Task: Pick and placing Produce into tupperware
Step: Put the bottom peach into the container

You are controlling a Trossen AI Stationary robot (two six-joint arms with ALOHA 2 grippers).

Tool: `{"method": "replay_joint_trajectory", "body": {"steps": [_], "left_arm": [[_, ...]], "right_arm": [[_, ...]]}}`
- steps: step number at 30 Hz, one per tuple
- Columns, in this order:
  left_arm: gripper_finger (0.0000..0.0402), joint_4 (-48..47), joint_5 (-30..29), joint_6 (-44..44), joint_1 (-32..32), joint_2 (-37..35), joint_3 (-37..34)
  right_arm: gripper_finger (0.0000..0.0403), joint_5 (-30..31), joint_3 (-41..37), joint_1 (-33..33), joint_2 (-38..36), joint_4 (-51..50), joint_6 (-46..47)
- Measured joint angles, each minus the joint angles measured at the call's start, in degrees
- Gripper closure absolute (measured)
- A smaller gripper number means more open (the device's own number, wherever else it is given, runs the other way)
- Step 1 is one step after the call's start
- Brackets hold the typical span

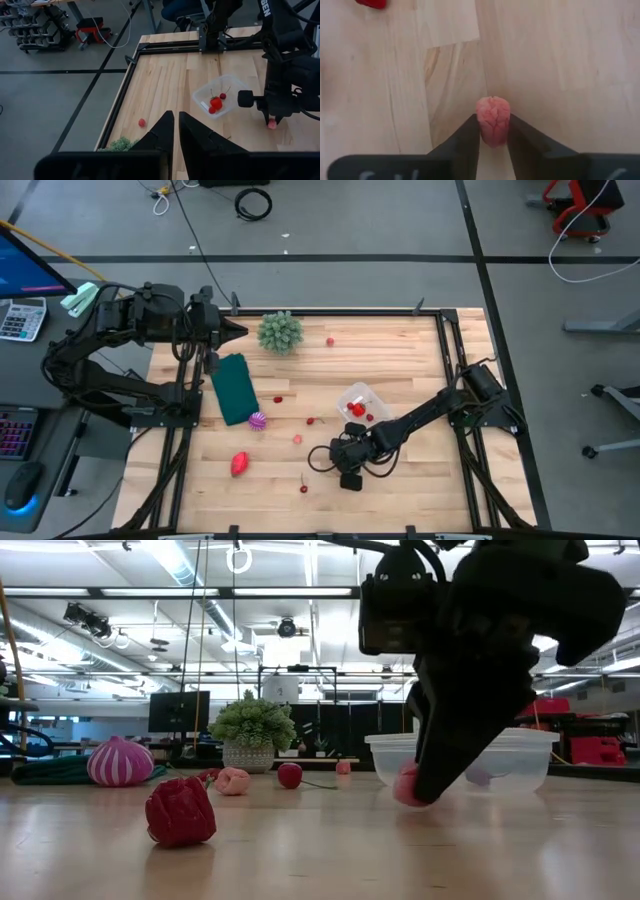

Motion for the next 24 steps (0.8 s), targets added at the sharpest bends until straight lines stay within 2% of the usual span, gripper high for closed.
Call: {"method": "replay_joint_trajectory", "body": {"steps": [9, 14, 20, 24], "left_arm": [[0.0376, 0.0, 0.0, 0.0, 0.0, 0.0, 0.0], [0.0372, 0.0, 0.0, 0.0, 0.0, 0.0, 0.0], [0.0366, 0.0, 0.0, 0.0, 0.0, 0.0, 0.0], [0.0371, 0.0, 0.0, 0.0, 0.0, 0.0, 0.0]], "right_arm": [[0.0315, 0.6, 1.8, -0.2, -6.6, -1.9, -0.1], [0.0315, 6.8, 1.8, -0.2, -13.8, -12.9, 1.5], [0.0313, 14.1, 1.8, -0.2, -20.5, -32.2, 15.1], [0.0308, 14.8, 0.1, -0.3, -21.4, -35.5, 24.1]]}}
